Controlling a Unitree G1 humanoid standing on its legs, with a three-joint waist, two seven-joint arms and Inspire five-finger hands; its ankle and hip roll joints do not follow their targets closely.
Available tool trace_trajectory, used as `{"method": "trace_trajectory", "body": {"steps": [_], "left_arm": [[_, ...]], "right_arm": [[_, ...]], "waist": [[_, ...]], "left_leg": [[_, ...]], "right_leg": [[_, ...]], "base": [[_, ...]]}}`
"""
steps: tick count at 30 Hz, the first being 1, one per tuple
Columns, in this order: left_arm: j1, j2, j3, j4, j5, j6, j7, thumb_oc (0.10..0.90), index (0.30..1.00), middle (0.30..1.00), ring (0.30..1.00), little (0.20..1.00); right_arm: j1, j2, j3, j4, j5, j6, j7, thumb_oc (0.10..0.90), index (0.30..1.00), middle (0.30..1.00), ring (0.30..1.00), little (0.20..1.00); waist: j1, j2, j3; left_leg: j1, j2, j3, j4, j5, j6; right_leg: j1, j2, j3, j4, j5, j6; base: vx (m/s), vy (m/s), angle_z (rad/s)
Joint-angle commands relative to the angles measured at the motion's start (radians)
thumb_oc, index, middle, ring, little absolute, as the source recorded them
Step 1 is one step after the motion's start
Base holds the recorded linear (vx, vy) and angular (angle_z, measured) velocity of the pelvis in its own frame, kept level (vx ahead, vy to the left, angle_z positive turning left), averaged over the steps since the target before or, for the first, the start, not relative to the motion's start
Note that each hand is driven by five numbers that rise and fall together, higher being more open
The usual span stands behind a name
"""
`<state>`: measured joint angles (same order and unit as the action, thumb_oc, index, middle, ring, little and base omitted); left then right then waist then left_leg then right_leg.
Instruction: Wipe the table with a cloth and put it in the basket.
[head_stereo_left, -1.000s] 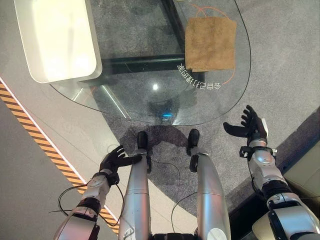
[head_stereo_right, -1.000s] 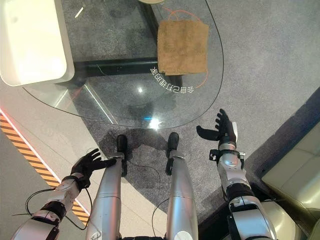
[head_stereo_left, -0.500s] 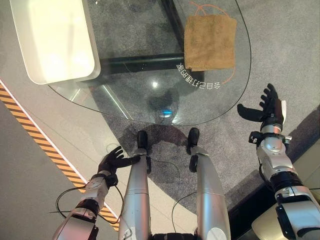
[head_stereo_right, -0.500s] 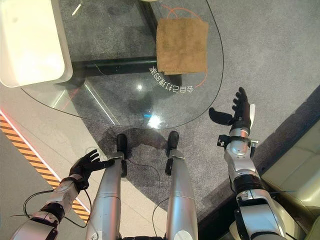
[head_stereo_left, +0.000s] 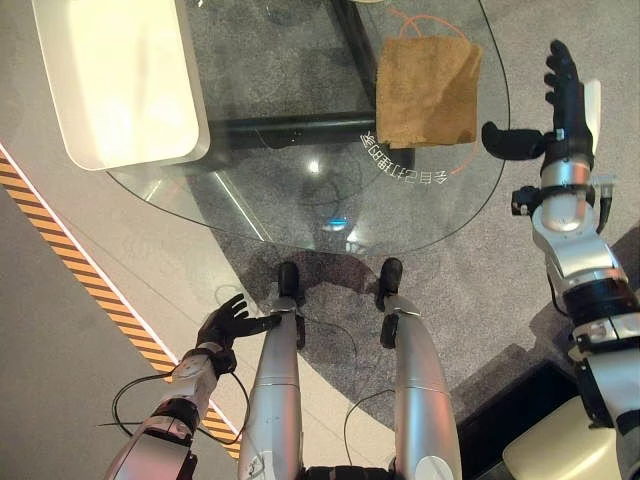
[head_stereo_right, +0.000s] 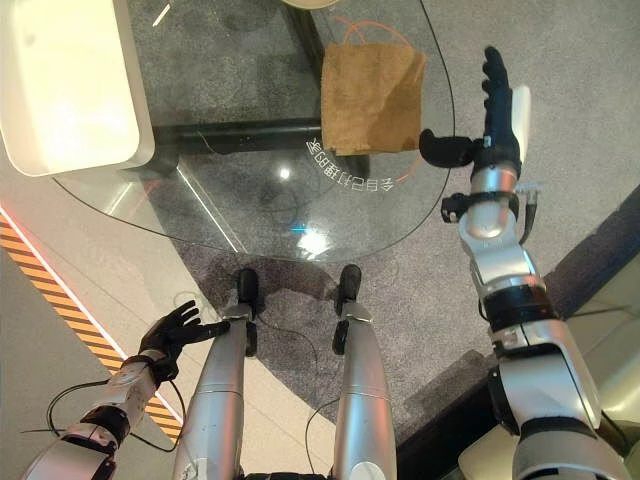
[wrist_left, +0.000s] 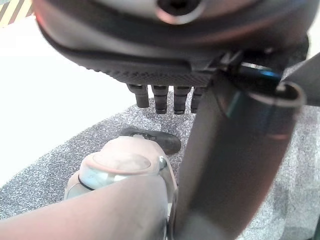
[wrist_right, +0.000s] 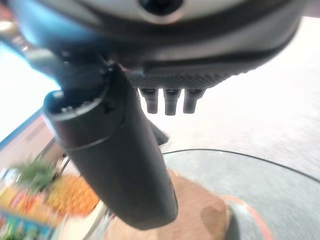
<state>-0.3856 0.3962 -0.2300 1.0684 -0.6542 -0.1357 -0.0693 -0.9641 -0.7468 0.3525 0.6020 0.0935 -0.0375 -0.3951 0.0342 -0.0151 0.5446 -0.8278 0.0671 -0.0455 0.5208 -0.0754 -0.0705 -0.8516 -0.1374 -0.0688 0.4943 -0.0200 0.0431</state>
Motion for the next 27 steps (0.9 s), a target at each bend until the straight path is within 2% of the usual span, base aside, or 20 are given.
{"method": "trace_trajectory", "body": {"steps": [1,13,15,16,17,18,19,27], "left_arm": [[0.077,0.034,-0.023,-0.012,-0.032,0.009,0.014,0.8,0.9,0.9,0.9,0.9],[0.068,0.058,-0.044,-0.035,-0.036,0.032,0.015,0.8,0.9,0.9,0.9,0.9],[0.068,0.06,-0.043,-0.037,-0.033,0.033,0.014,0.8,0.9,0.9,0.9,0.9],[0.078,0.063,-0.045,-0.039,-0.031,0.037,0.012,0.8,0.9,0.9,0.9,0.9],[0.067,0.066,-0.044,-0.044,-0.031,0.04,0.014,0.8,0.9,0.9,0.9,0.9],[0.067,0.068,-0.045,-0.046,-0.031,0.042,0.014,0.8,0.9,0.9,0.9,0.9],[0.077,0.068,-0.049,-0.046,-0.032,0.043,0.012,0.8,0.9,0.9,0.9,0.9],[0.079,0.071,-0.059,-0.053,-0.024,0.049,0.009,0.8,0.9,0.9,0.9,0.9]], "right_arm": [[-0.142,-0.128,0.053,-0.069,-0.087,0.016,-0.027,0.8,0.9,0.9,0.9,0.9],[-0.396,-0.131,0.292,0.035,-0.18,0.153,0.045,0.8,0.9,0.9,0.9,0.9],[-0.419,-0.127,0.313,0.051,-0.177,0.167,0.053,0.8,0.9,0.9,0.9,0.9],[-0.429,-0.122,0.332,0.064,-0.175,0.201,0.086,0.8,0.9,0.9,0.9,0.9],[-0.45,-0.122,0.342,0.071,-0.176,0.215,0.098,0.8,0.9,0.9,0.9,0.9],[-0.459,-0.121,0.353,0.078,-0.179,0.219,0.107,0.8,0.9,0.9,0.9,0.9],[-0.458,-0.118,0.366,0.085,-0.183,0.225,0.118,0.8,0.9,0.9,0.9,0.9],[-0.524,-0.09,0.435,0.156,-0.169,0.278,0.195,0.8,0.9,0.9,0.9,0.9]], "waist": [[0.013,0.02,-0.025],[0.049,0.02,-0.025],[0.053,0.019,-0.025],[0.059,0.019,-0.025],[0.059,0.018,-0.025],[0.061,0.019,-0.025],[0.064,0.021,-0.025],[0.079,0.027,-0.025]], "left_leg": [[-0.007,-0.012,0.015,-0.035,0.066,0.043],[0.004,-0.018,0.002,-0.075,0.084,0.045],[0.007,-0.019,0.001,-0.081,0.086,0.045],[0.032,-0.016,-0.001,-0.076,0.056,0.039],[0.009,-0.02,0.0,-0.088,0.09,0.044],[0.01,-0.021,-0.001,-0.091,0.091,0.044],[0.036,-0.019,-0.002,-0.086,0.061,0.04],[0.04,-0.021,-0.006,-0.103,0.068,0.04]], "right_leg": [[0.065,0.011,-0.043,-0.024,-0.011,-0.023],[0.076,0.01,-0.069,-0.049,-0.005,-0.022],[0.078,0.011,-0.072,-0.053,-0.004,-0.022],[0.1,0.013,-0.068,-0.043,-0.031,-0.014],[0.079,0.01,-0.076,-0.057,-0.001,-0.021],[0.081,0.01,-0.078,-0.06,0.0,-0.021],[0.103,0.012,-0.073,-0.05,-0.028,-0.015],[0.099,0.01,-0.081,-0.056,-0.026,-0.016]], "base": [[0.0,0.0,0.0],[-0.01,-0.007,0.04],[0.03,-0.017,0.02],[-0.01,-0.022,0.05],[-0.01,-0.021,0.08],[0.0,-0.011,0.07],[0.07,-0.023,0.03],[0.01,-0.003,0.0]]}}
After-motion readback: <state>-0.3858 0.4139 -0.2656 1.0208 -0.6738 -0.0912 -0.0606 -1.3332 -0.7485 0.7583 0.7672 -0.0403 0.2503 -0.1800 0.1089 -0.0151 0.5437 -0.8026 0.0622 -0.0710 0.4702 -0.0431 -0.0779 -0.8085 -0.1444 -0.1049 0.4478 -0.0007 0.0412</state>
